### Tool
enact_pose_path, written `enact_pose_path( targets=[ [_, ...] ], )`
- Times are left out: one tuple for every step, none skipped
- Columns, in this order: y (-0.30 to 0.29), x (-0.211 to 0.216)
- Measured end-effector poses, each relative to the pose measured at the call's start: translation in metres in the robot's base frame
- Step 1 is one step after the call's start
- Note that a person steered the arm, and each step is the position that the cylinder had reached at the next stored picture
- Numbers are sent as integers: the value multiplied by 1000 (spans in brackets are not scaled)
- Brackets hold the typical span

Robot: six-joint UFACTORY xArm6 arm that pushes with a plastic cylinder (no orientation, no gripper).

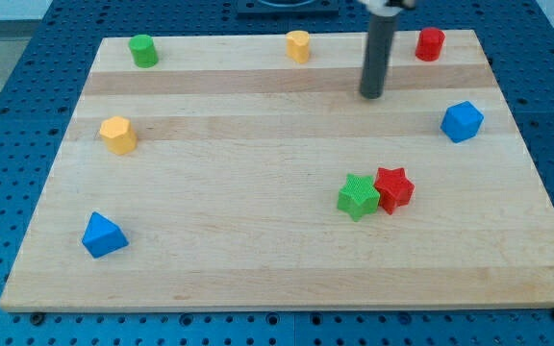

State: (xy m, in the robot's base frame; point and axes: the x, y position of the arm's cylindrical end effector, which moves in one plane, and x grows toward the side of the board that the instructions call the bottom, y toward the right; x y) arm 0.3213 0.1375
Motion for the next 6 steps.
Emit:
enact_pose_path(
  targets=[
    [49, -11],
    [90, -35],
    [117, -67],
    [125, -104],
    [115, -124],
    [97, -122]
  ],
)
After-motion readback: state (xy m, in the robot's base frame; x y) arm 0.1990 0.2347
